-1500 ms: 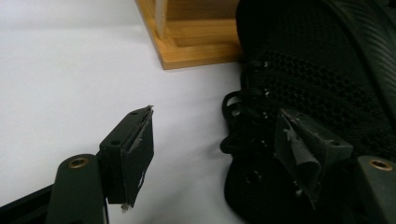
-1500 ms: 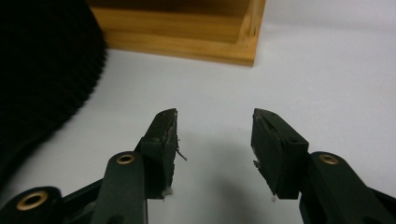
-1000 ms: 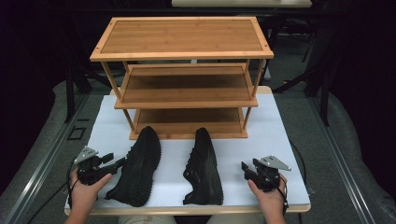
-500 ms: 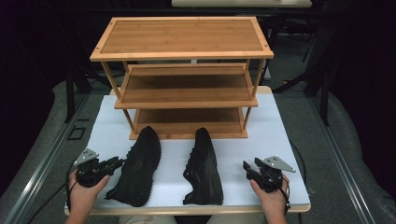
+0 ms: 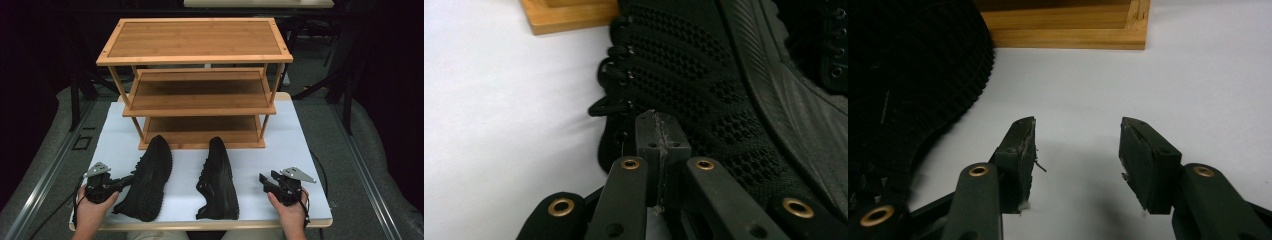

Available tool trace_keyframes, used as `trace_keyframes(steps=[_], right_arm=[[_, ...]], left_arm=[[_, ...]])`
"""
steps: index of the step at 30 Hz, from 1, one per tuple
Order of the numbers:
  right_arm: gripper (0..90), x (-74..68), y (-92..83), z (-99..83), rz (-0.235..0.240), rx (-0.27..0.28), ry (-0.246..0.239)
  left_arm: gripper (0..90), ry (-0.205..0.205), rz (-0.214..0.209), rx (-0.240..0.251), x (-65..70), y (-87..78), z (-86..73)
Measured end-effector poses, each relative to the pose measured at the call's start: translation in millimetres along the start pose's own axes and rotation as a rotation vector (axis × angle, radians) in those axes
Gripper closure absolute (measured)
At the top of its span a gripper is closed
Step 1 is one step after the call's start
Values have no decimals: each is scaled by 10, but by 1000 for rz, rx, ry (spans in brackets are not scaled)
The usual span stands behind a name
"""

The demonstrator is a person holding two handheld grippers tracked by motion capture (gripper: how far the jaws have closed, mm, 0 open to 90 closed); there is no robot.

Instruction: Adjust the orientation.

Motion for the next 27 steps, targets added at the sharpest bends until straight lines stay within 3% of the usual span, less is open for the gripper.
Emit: trace_keyframes(steps=[8,13,16,18,20,23,25,27], right_arm=[[486,15,-4,2,10,7,20],[486,4,-7,8,18,13,27],[486,3,-13,12,17,18,26],[485,10,-16,8,16,9,30],[484,13,2,5,22,27,40],[484,18,-5,0,24,8,43],[485,20,-1,0,26,17,48],[484,24,-4,1,28,21,52]], left_arm=[[899,-18,-76,-12,44,44,16],[900,35,-70,-25,222,80,69],[900,109,-33,-29,363,71,127],[900,161,-31,-28,480,63,172],[900,177,-73,-15,593,58,223],[892,198,-142,-7,797,36,315],[861,230,-143,-7,941,16,387],[847,235,-148,8,1044,15,451]])
Point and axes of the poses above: each handheld gripper's, and its own axes: y roughly forward along the jaws, z roughly out of its top, x roughly to its right, the point moved 3 cm from there along y, roughly forward along the jaws, and after that the axes turned 6 degrees about -y, right-handed, at the moved point
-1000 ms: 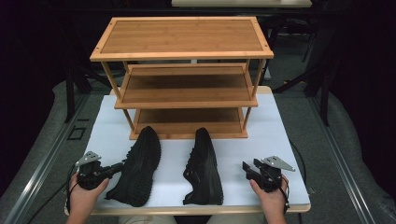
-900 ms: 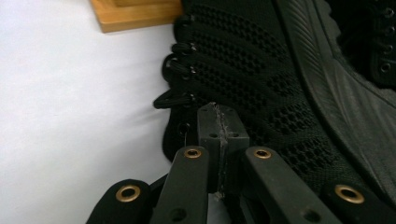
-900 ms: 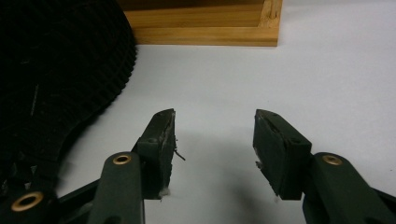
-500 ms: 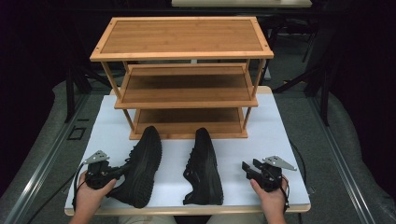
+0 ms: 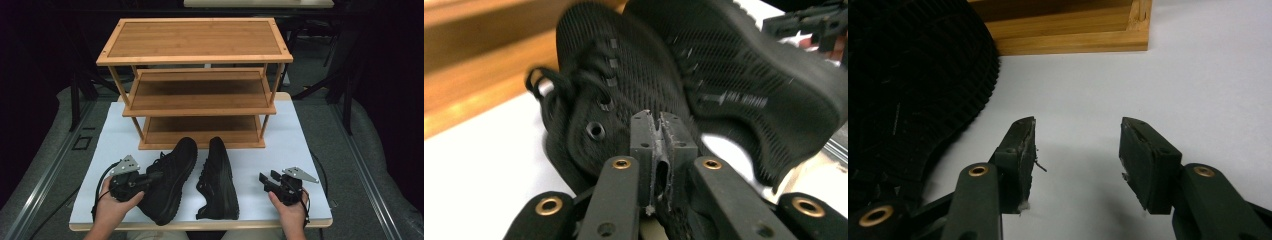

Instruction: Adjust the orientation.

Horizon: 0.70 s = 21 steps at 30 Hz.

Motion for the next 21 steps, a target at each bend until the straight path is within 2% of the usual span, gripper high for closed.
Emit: trace_keyframes(steps=[3,5,6,11,16,19,21], right_arm=[[484,8,-12,-2,1,-10,4],[484,12,-14,-2,1,-8,7],[485,12,-17,-1,3,-7,9],[484,21,-6,-2,8,2,17],[485,14,-8,1,8,7,19],[485,16,-11,-4,6,-8,28],[484,20,6,-6,11,12,34]], left_arm=[[811,-14,9,-1,13,58,62],[774,-62,-20,31,-6,70,79],[734,-73,-7,38,-17,69,83],[665,-83,19,23,0,84,92],[590,-97,-3,34,60,56,117],[546,-120,-22,15,86,117,107],[536,-121,-18,3,97,173,98]])
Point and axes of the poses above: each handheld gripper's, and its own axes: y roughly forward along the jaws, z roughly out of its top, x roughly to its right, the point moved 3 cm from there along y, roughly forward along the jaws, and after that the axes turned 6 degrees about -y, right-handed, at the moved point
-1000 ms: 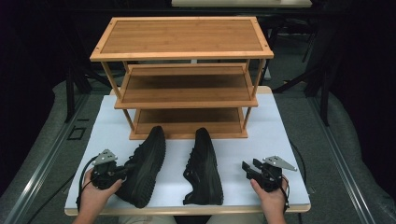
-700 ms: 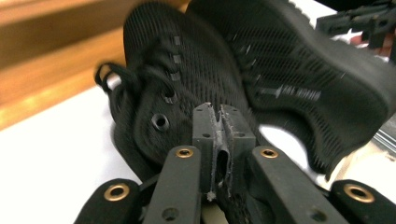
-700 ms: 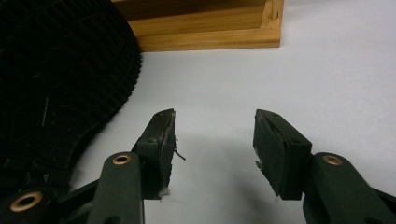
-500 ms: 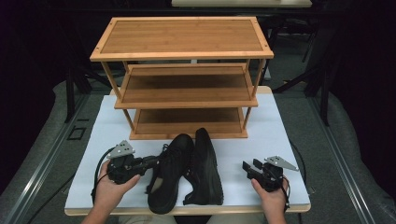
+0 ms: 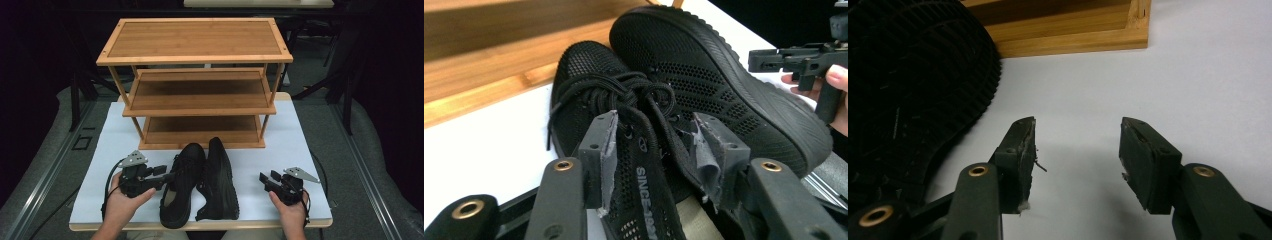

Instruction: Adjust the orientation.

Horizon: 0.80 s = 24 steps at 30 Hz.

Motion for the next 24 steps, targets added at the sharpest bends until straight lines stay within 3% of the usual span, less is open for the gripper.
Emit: trace_keyframes(steps=[8,13,17,24], right_arm=[[477,20,3,-12,4,-17,14],[474,24,15,-14,7,-5,21],[475,20,10,-19,9,-24,20],[474,22,19,-24,12,-27,17]], left_arm=[[539,-1,-16,-37,54,199,-50],[576,10,5,-39,96,265,-69],[650,52,44,-32,121,300,-91],[806,35,36,-43,102,312,-113]])
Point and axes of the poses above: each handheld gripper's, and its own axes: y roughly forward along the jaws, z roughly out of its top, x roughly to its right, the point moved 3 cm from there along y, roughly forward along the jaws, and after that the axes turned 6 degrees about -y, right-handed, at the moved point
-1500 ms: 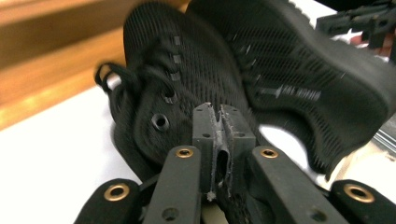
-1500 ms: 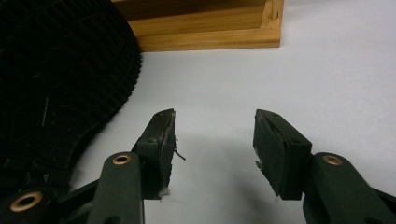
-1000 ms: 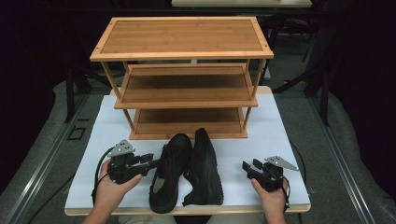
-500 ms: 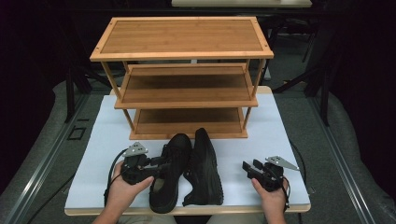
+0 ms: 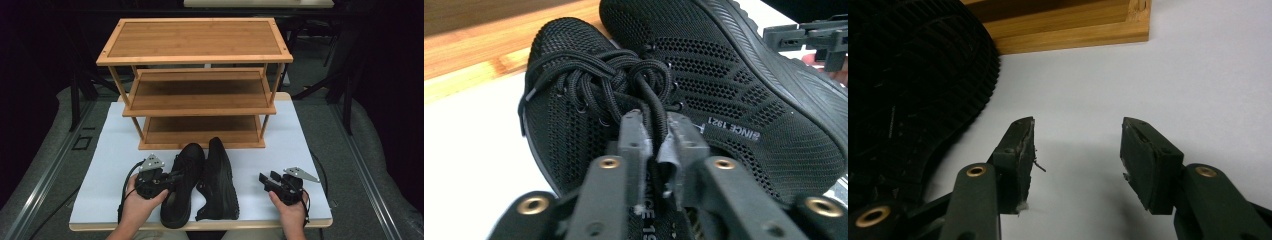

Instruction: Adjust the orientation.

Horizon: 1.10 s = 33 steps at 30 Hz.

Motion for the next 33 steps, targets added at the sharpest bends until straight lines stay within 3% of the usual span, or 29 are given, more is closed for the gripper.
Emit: trace_keyframes(steps=[7,13,21,28,33], right_arm=[[475,5,8,-2,-1,7,7],[475,14,10,-2,-1,21,16],[475,20,8,-1,-1,26,19],[475,24,3,-3,1,18,22],[475,25,-2,0,3,20,30]], left_arm=[[840,-24,-13,9,-20,-14,-1],[843,20,39,-25,-13,-92,65],[844,41,99,-55,-107,-269,158],[843,58,146,-134,-260,-425,250],[843,64,184,-243,-358,-479,303]])
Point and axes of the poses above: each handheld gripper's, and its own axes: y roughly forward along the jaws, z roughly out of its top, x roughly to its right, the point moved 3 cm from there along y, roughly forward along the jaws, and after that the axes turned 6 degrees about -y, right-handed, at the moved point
